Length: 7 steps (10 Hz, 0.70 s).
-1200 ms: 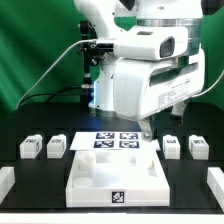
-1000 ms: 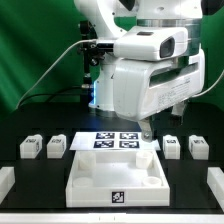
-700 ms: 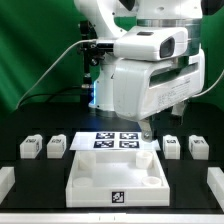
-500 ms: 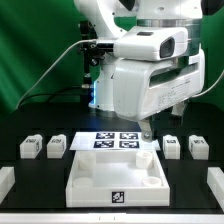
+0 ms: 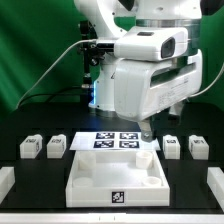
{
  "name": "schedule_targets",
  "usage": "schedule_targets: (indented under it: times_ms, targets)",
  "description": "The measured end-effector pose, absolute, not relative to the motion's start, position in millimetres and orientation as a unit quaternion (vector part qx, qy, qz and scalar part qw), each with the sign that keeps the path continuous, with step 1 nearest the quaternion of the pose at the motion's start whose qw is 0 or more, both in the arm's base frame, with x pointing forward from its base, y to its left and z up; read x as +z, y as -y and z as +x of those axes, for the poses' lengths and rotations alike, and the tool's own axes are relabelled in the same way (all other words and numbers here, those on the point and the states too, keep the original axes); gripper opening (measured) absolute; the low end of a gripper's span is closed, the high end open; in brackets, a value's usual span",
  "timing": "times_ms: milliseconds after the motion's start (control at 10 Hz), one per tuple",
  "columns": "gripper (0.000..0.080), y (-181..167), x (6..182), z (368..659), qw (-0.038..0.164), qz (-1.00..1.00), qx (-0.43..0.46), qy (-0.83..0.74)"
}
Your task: Assemble one leg
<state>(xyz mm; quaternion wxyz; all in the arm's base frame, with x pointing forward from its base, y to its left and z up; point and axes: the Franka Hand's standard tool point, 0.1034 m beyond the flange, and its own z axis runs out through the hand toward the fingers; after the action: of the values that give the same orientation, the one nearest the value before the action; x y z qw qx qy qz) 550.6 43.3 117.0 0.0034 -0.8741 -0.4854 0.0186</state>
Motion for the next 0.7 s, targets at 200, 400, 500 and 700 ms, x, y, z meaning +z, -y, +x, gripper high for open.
schedule_targets:
  times_ms: [200, 400, 500, 700]
  targets:
    - [0.0649, -20, 111.9, 513, -0.005, -0.786, 0.002, 0.618]
    - [0.0649, -7, 108.4, 508, -0.004, -0.732, 0.007, 0.681]
    - [0.0649, -7, 107.8, 508, -0.004, -0.697, 0.009, 0.717]
    - [0.0649, -5, 103.4, 504, -0.005, -0.694, 0.007, 0.719]
